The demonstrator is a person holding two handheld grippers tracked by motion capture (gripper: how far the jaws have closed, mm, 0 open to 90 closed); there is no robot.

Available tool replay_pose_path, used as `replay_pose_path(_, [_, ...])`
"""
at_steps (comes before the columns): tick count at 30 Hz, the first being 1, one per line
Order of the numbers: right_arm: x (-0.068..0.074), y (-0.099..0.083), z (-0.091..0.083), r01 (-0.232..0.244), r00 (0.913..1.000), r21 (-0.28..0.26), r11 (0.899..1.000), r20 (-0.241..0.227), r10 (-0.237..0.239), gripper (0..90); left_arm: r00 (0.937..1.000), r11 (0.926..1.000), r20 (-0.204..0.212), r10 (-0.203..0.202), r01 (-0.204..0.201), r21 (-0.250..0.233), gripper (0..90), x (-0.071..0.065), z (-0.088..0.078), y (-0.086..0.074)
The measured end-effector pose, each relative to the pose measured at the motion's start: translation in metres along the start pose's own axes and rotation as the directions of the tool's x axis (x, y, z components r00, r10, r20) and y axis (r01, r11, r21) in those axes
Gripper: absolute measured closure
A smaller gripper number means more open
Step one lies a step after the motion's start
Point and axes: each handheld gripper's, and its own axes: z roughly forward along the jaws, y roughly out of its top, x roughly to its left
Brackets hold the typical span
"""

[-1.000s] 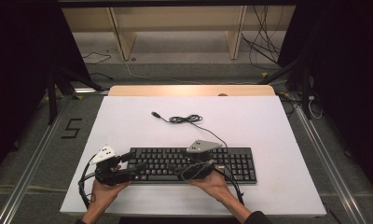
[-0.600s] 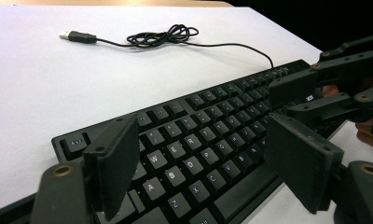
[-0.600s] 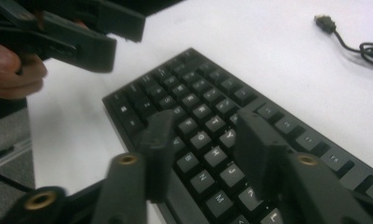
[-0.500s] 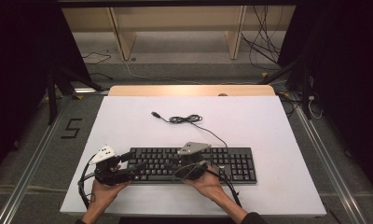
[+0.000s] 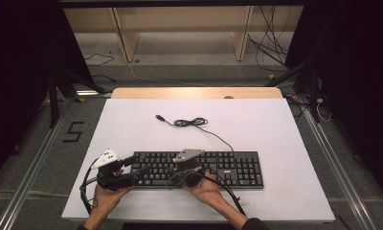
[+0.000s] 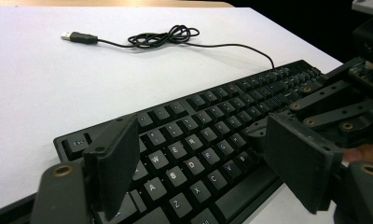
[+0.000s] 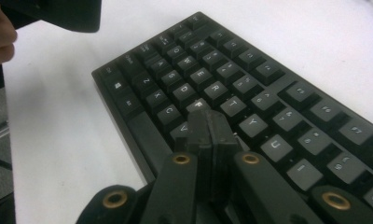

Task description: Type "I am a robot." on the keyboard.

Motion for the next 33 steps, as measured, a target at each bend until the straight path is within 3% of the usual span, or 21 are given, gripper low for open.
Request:
replay_pose_path(13, [0.001, -0.003, 0.012, 0.008, 0.9997, 0.053, 0.999, 0.023, -0.009, 90.0, 1.0000, 1.0000, 0.001, 0.001, -0.001, 0.001, 26.2, 0.000, 0.000, 0.000])
replay_pose_path(21, [0.002, -0.004, 0.013, 0.001, 0.9996, 0.049, 0.999, 0.028, -0.003, 90.0, 1.0000, 1.0000, 0.001, 0.005, -0.005, 0.005, 26.2, 0.000, 0.000, 0.000])
replay_pose_path(33, [-0.008, 0.002, -0.006, -0.045, 0.9985, -0.035, 0.998, 0.029, 0.046, 88.7, 1.0000, 1.0000, 0.000, 0.002, -0.002, 0.000, 26.2, 0.000, 0.000, 0.000])
